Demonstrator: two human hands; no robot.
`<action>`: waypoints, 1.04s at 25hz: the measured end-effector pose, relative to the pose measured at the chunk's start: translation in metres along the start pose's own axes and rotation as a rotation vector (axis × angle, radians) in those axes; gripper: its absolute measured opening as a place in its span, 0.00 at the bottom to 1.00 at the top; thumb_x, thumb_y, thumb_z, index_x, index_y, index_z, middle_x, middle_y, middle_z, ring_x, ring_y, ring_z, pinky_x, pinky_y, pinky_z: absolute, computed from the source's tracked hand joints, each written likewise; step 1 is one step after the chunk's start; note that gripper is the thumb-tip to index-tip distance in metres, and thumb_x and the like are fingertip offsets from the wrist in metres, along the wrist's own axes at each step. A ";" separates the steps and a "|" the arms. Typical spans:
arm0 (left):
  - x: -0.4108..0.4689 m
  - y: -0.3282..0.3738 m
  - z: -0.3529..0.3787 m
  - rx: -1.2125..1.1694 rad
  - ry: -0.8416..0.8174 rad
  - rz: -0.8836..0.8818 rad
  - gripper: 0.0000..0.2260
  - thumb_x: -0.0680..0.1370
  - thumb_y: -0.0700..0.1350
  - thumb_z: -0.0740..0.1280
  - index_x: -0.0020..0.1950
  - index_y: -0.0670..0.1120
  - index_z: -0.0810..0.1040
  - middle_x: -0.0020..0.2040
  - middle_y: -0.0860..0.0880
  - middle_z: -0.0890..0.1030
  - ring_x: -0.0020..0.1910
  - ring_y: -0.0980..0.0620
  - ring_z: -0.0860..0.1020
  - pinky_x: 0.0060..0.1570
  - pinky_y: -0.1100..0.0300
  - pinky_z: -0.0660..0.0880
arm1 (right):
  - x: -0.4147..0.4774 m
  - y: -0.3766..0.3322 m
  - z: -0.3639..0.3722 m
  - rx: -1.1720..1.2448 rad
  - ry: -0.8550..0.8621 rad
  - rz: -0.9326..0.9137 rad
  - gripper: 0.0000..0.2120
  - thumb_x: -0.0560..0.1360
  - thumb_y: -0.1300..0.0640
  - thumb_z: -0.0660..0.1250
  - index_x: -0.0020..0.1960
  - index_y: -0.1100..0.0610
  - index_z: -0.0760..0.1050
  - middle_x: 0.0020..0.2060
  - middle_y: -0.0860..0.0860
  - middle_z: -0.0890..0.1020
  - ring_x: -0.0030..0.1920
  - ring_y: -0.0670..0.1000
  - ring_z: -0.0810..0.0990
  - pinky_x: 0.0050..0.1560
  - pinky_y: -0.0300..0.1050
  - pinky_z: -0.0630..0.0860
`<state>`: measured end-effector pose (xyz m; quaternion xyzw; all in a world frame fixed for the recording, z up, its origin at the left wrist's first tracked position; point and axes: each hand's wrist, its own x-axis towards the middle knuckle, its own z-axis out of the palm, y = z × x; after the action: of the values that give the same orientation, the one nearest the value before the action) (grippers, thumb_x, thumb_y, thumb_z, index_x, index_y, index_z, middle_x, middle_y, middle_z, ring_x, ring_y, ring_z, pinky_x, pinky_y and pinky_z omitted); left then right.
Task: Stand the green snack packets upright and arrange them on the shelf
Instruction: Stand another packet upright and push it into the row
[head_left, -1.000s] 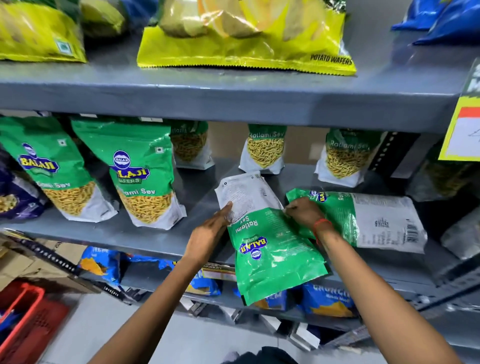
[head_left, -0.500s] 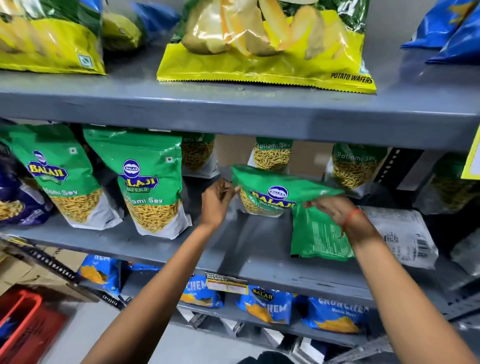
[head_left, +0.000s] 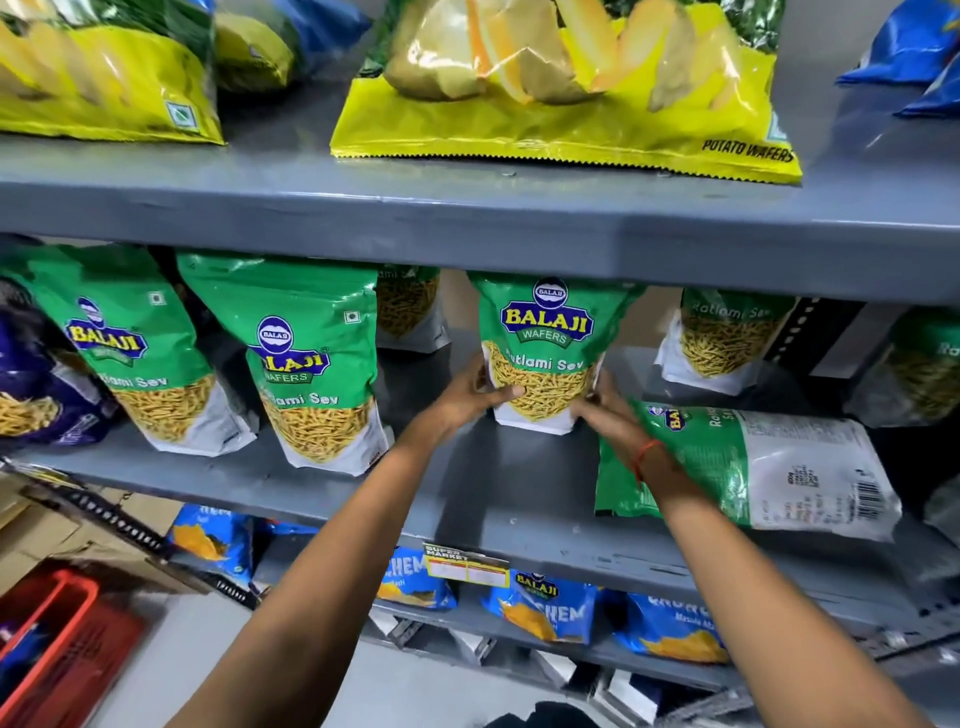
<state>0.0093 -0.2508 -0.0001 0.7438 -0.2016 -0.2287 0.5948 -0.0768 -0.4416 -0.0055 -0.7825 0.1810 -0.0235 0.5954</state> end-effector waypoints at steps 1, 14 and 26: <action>-0.001 -0.003 0.001 0.006 0.023 0.011 0.25 0.69 0.44 0.74 0.63 0.53 0.70 0.63 0.47 0.77 0.64 0.48 0.74 0.66 0.50 0.70 | -0.004 0.000 0.003 -0.058 -0.045 -0.045 0.28 0.71 0.63 0.67 0.67 0.59 0.61 0.55 0.51 0.74 0.55 0.52 0.73 0.53 0.40 0.72; -0.064 -0.019 -0.001 0.081 0.103 -0.018 0.36 0.62 0.60 0.72 0.67 0.51 0.67 0.64 0.50 0.77 0.64 0.50 0.74 0.65 0.47 0.71 | -0.051 0.009 0.032 -0.131 -0.045 -0.101 0.43 0.66 0.63 0.74 0.72 0.57 0.52 0.58 0.47 0.73 0.58 0.47 0.72 0.57 0.40 0.68; -0.083 0.009 0.093 0.898 0.612 0.477 0.36 0.78 0.58 0.55 0.75 0.42 0.39 0.76 0.44 0.42 0.76 0.53 0.36 0.75 0.49 0.43 | -0.070 0.050 -0.049 -0.959 0.637 -0.331 0.27 0.74 0.50 0.57 0.70 0.59 0.61 0.74 0.59 0.60 0.75 0.58 0.57 0.74 0.58 0.52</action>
<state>-0.1122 -0.2791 -0.0003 0.8889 -0.2596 0.2440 0.2881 -0.1679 -0.4765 -0.0260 -0.9361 0.2168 -0.2649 0.0806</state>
